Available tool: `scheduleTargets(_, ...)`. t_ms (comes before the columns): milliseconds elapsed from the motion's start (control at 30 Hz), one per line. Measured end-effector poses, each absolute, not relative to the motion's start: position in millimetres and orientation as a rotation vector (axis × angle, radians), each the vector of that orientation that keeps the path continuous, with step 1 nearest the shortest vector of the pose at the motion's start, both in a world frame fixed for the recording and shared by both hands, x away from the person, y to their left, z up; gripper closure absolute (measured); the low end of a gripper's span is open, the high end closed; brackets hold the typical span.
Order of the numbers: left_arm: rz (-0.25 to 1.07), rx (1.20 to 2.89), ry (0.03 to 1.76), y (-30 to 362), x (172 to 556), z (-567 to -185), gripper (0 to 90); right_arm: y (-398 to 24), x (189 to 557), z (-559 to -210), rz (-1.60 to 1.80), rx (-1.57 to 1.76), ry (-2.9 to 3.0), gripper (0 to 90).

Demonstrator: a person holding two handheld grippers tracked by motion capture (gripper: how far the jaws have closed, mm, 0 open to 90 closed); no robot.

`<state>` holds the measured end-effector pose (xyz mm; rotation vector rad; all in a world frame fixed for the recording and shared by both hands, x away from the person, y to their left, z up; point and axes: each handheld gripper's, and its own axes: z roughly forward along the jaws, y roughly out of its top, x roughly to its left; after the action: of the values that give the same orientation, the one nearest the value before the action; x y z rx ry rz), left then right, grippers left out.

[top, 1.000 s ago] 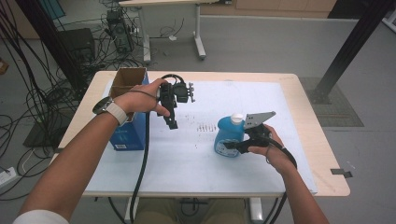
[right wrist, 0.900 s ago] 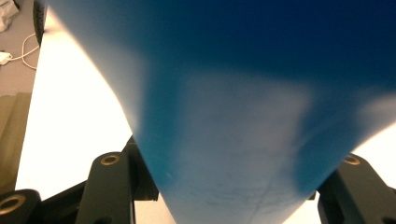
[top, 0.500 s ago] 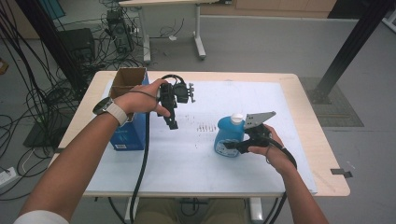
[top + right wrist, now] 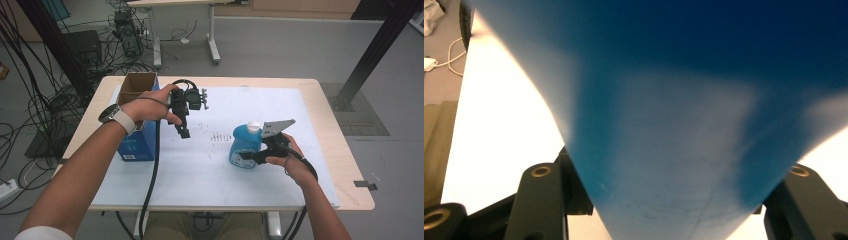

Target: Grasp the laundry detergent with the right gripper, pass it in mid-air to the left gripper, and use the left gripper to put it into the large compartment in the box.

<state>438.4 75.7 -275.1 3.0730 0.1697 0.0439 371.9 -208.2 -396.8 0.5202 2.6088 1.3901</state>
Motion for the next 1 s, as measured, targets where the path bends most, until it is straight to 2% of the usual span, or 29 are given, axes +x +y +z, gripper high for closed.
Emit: scheduleTargets(1000, 0.052, 3.064, 0.173, 75.6, 437.6, -274.3, 12.5, -208.4, 371.7, -397.4, 1.396, 0.531, 2.604, 42.2)
